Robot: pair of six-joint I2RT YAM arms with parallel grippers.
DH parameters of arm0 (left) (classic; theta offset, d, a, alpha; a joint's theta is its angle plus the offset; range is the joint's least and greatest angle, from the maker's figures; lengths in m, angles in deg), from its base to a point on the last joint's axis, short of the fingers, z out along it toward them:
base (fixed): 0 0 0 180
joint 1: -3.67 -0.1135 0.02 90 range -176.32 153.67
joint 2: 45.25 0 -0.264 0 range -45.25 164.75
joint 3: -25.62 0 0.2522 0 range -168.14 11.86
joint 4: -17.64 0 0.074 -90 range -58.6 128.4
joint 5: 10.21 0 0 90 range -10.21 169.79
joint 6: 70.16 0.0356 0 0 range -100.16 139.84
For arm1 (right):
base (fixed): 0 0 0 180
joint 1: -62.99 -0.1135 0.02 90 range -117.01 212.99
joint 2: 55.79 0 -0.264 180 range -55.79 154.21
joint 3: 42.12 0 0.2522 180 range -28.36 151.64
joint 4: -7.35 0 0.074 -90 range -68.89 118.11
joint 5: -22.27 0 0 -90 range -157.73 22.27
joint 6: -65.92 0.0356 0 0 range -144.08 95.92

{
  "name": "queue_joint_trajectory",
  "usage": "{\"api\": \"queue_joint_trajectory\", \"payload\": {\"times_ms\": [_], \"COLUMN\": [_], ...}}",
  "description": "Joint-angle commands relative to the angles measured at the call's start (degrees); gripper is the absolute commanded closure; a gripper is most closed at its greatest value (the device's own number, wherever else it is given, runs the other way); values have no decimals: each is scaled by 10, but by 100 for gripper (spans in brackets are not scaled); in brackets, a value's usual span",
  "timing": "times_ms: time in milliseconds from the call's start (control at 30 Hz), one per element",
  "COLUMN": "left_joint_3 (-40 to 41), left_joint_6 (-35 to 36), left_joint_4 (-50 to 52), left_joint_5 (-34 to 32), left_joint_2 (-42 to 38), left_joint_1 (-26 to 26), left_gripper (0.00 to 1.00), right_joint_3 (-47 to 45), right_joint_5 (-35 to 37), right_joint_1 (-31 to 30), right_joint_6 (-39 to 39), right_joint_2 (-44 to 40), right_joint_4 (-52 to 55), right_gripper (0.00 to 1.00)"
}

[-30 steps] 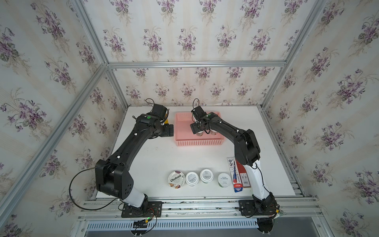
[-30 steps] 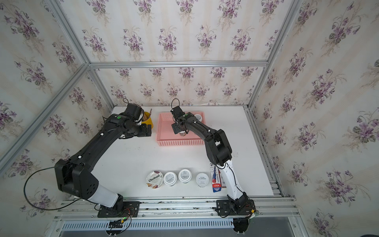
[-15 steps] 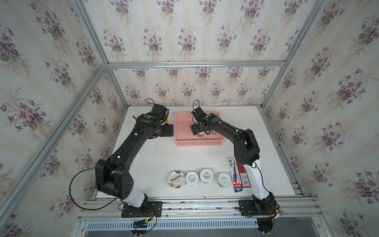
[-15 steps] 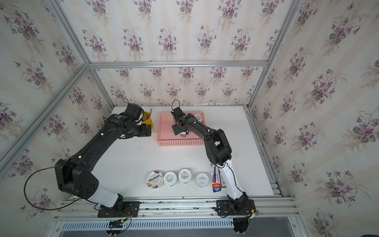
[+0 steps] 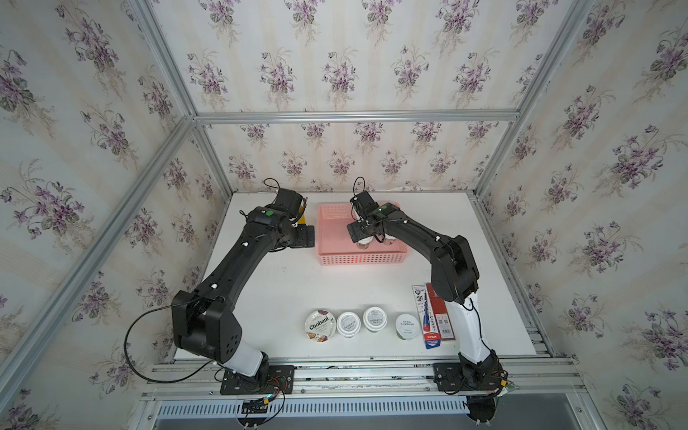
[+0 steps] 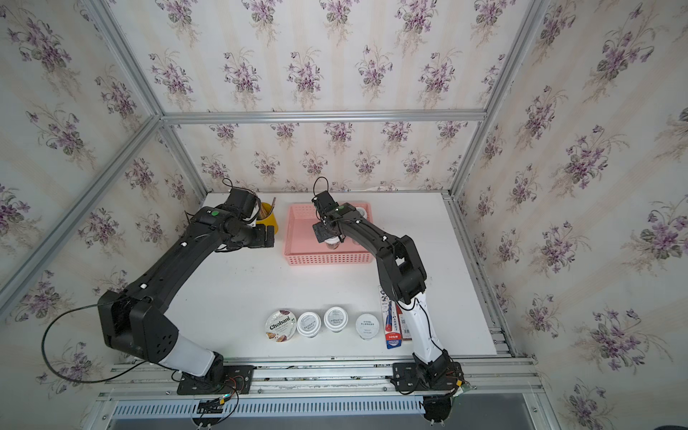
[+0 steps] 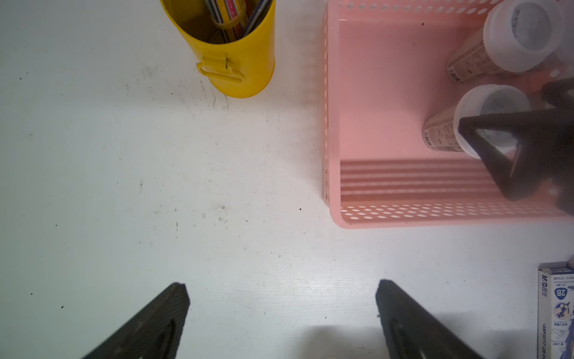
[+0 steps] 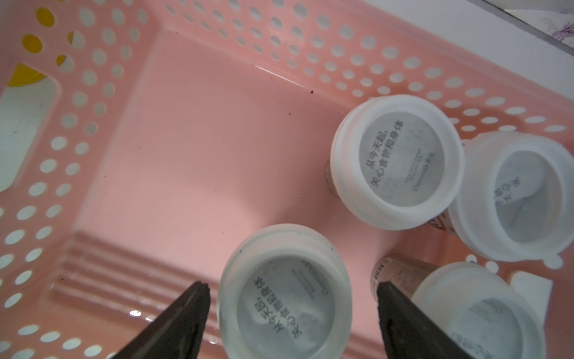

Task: Put the yogurt in the basket
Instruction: Place the yogurt in the basket.

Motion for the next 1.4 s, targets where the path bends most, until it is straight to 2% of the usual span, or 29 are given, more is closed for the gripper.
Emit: {"api": "queue_joint_trajectory", "payload": {"times_ms": [0,667,1367], "left_joint_3": [0,3,3], "left_joint_6": [6,6,5], "left_joint_4": [-2,-1,-1], "left_joint_5": [-10,-15,-17], "left_joint_2": [-5,-10,-12], "left_joint_1": [0,-1,0], "left_gripper": [1,1,1], "right_joint_3": [-6,-31,-49], "right_joint_5": [0,4,57], "right_joint_1": [0,0,9], "right_joint_6": [1,2,-7], "right_joint_2": [-9,-19,-25], "right_joint_4": [2,-7,-8], "right_gripper": [14,26,26]}}
